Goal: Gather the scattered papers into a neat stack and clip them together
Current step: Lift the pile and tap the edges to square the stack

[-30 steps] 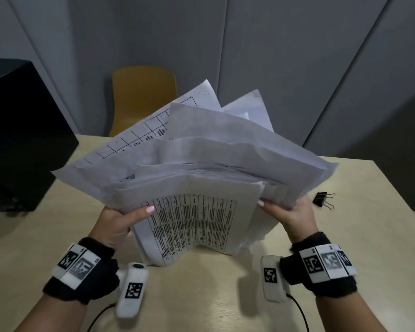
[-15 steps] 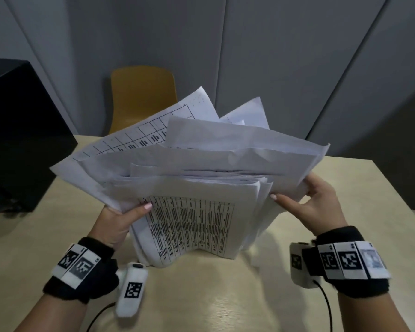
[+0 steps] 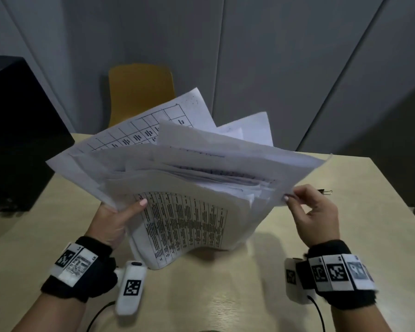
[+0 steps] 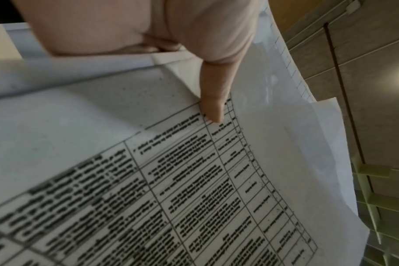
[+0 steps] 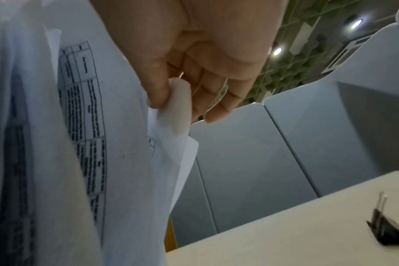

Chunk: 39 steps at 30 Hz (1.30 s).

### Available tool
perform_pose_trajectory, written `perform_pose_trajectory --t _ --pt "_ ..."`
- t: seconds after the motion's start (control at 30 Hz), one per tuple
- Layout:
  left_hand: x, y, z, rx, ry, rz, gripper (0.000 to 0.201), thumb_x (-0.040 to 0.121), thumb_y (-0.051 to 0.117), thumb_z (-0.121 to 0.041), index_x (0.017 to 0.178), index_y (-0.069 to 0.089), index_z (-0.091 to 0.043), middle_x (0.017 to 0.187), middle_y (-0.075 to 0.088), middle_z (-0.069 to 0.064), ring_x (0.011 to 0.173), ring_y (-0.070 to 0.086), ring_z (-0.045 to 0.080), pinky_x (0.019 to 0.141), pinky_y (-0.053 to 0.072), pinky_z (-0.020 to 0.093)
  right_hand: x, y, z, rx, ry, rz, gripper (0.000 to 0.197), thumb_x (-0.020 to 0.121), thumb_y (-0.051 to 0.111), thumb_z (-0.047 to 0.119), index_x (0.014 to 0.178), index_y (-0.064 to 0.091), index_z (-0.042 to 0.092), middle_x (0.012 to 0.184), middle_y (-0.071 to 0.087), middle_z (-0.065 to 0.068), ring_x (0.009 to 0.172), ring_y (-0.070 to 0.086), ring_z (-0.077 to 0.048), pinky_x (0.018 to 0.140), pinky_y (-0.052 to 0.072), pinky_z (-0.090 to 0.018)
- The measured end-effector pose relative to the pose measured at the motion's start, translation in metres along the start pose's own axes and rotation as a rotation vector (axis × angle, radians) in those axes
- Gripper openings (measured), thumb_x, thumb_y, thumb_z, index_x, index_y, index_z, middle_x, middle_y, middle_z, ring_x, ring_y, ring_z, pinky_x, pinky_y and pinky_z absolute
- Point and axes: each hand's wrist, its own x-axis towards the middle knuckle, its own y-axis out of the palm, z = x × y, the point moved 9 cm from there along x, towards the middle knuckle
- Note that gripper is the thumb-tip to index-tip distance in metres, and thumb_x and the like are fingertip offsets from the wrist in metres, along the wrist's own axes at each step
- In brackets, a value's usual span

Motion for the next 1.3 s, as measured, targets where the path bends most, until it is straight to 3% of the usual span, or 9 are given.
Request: perform_pose_trajectory --t 0.13,0.2,0.33,0.43,0.57,0.77,0.9,1.1,1.3 --pt "0.0 -0.001 0.003 -0.011 -0.019 0.001 0.06 0.042 0.09 -0.047 0.095 0.074 -0.024 0.107 0.072 0.0 0.111 0.061 0.023 0.104 0.042 0.042 -0.014 0.029 -0.035 0.085 0.144 0.087 0.037 0.08 0.057 0.0 0.073 0.06 0.036 0.078 0.068 0.012 0.07 0.061 -0.013 0.07 0.049 -0.027" --pt "-0.001 0.0 0.002 0.008 -0.023 -0.001 0.06 0.042 0.089 -0.049 0.095 0.075 -0.026 0.106 0.073 -0.002 0.108 0.063 0.02 0.103 0.044 0.04 -0.025 0.051 -0.051 0.116 0.23 0.157 0.026 0.075 0.053 0.009 0.076 0.065 0.032 0.078 0.07 0.02 0.074 0.064 -0.013 0.071 0.051 -0.029" --pt "-0.002 0.002 -0.003 0.02 0.016 0.023 0.06 0.04 0.089 -0.05 0.095 0.075 -0.03 0.101 0.074 -0.006 0.1 0.067 0.013 0.092 0.052 0.028 -0.03 0.07 -0.059 0.259 0.311 0.178 0.02 0.069 0.052 0.007 0.079 0.069 0.006 0.067 0.068 0.026 0.065 0.06 0.005 0.063 0.048 -0.018" --pt "-0.004 0.006 -0.004 -0.022 0.023 0.056 0.055 0.04 0.091 -0.043 0.091 0.076 -0.028 0.096 0.075 -0.005 0.092 0.069 0.012 0.079 0.055 0.023 -0.027 0.065 -0.062 0.47 0.41 0.133 0.041 0.067 0.056 -0.015 0.07 0.075 0.022 0.067 0.071 0.017 0.065 0.063 0.002 0.062 0.052 -0.018" --pt "-0.004 0.006 -0.004 -0.046 0.042 0.025 0.032 0.066 0.068 -0.005 0.088 0.076 -0.026 0.093 0.075 -0.004 0.088 0.07 0.012 0.077 0.056 0.023 -0.021 0.052 -0.051 0.516 0.446 0.073 0.036 0.065 0.062 -0.012 0.075 0.061 0.022 0.077 0.065 0.011 0.067 0.058 0.004 0.059 0.046 -0.006" --pt "-0.002 0.003 -0.003 0.037 0.008 -0.007 0.049 0.035 0.088 -0.056 0.074 0.077 -0.028 0.083 0.075 -0.007 0.082 0.07 0.008 0.08 0.055 0.026 -0.001 0.05 -0.017 0.179 0.153 0.243 0.027 0.069 0.061 0.009 0.095 0.067 0.013 0.094 0.069 0.004 0.079 0.053 0.025 0.067 0.04 0.001" --pt "-0.001 0.007 -0.006 0.006 0.028 0.013 0.051 0.035 0.089 -0.053 0.075 0.077 -0.025 0.086 0.076 -0.005 0.086 0.07 0.01 0.08 0.055 0.021 0.02 0.018 -0.006 0.16 0.089 0.091 0.04 0.069 0.052 0.003 0.067 0.067 0.041 0.065 0.065 0.031 0.06 0.053 0.004 0.057 0.043 -0.01" --pt "0.0 0.003 -0.004 0.04 0.041 0.013 0.049 0.038 0.088 -0.056 0.075 0.076 -0.026 0.08 0.074 -0.008 0.081 0.068 0.006 0.077 0.054 0.017 0.049 -0.023 0.058 0.253 -0.122 -0.005 0.053 0.073 0.051 -0.012 0.078 0.065 0.039 0.07 0.064 0.031 0.062 0.055 0.011 0.059 0.041 -0.005" --pt "-0.001 0.002 -0.003 0.038 0.005 -0.002 0.049 0.031 0.09 -0.054 0.058 0.072 -0.017 0.066 0.072 -0.002 0.067 0.068 0.009 0.067 0.055 0.019 0.057 -0.035 0.065 0.356 -0.138 -0.156 0.034 0.083 0.053 -0.012 0.08 0.06 0.021 0.071 0.066 0.027 0.066 0.058 0.008 0.064 0.044 -0.009"
